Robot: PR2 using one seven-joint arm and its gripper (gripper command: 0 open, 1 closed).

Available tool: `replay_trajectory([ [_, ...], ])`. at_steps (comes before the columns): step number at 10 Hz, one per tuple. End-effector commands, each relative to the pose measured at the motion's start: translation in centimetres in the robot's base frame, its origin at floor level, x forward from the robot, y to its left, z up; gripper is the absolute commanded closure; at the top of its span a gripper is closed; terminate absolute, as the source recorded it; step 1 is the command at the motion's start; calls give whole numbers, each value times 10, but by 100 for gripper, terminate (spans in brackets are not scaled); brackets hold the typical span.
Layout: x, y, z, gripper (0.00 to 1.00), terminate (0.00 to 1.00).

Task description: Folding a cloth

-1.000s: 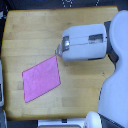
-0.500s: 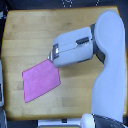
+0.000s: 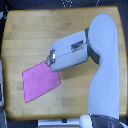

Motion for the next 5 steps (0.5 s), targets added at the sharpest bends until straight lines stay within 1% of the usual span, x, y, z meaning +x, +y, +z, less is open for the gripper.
replay_trajectory([
  [1,-17,18,-27,0,0],
  [4,-35,7,-35,0,0],
  [5,-36,5,-35,100,0],
])
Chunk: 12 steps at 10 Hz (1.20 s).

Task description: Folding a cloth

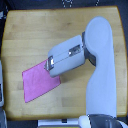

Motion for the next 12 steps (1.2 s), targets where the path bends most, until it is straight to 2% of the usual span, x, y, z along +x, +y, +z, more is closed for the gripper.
replay_trajectory([
  [1,-23,-8,-10,100,0],
  [12,-20,-14,-3,100,0],
])
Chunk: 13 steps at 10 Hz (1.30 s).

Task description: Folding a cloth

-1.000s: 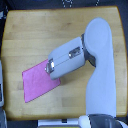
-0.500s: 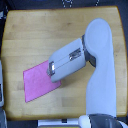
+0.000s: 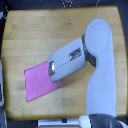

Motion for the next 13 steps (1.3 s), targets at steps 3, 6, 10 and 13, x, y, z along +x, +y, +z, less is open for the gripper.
replay_trajectory([
  [3,-1,-13,13,100,0],
  [6,2,-19,18,100,0],
  [10,12,-11,29,100,0],
  [13,28,6,54,100,0],
])
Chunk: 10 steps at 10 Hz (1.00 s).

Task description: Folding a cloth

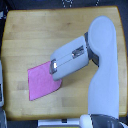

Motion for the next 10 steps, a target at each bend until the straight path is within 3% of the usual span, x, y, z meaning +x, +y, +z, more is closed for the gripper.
replay_trajectory([
  [1,19,34,41,100,0],
  [5,-15,109,69,100,0],
  [10,-22,168,67,100,0],
])
